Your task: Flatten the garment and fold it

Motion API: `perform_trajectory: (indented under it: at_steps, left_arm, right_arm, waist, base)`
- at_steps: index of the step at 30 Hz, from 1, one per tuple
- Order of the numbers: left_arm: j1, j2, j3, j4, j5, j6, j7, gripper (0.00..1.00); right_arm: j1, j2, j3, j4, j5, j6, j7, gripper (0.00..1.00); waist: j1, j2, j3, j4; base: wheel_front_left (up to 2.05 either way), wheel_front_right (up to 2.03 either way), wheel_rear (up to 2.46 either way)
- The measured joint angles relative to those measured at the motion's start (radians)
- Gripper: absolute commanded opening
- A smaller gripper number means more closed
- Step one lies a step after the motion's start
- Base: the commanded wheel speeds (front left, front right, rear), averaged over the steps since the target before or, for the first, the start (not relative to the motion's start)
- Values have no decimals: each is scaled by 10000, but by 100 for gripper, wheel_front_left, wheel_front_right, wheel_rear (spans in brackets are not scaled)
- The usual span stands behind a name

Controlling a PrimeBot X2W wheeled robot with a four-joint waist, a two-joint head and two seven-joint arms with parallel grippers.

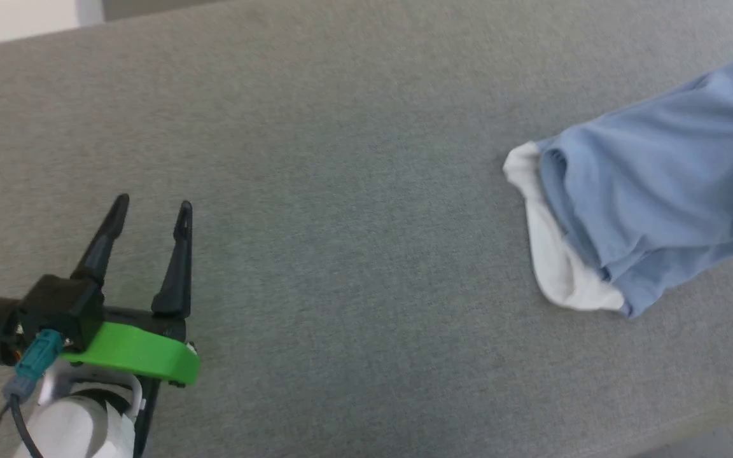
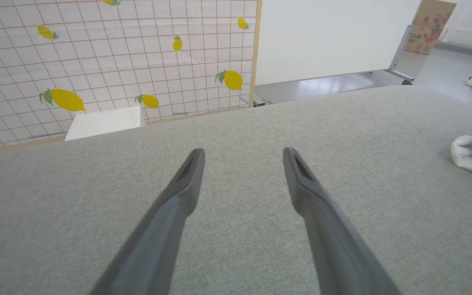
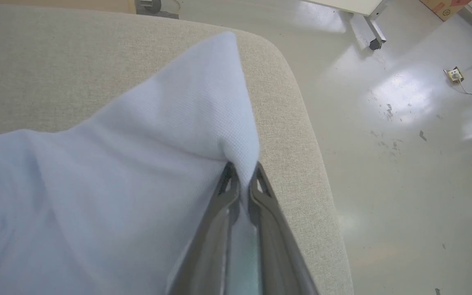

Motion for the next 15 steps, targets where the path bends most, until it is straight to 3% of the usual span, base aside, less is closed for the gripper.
perform_trajectory:
  at_steps: [15]
  left_arm:
    - [-707, 742, 125, -1348, 633, 146, 963, 100]
  right_arm:
    - [-1618, -1463, 42, 2673, -278, 0, -2086, 0]
  waist:
    - [0, 0, 1636, -438]
  base:
    - [0, 0, 0]
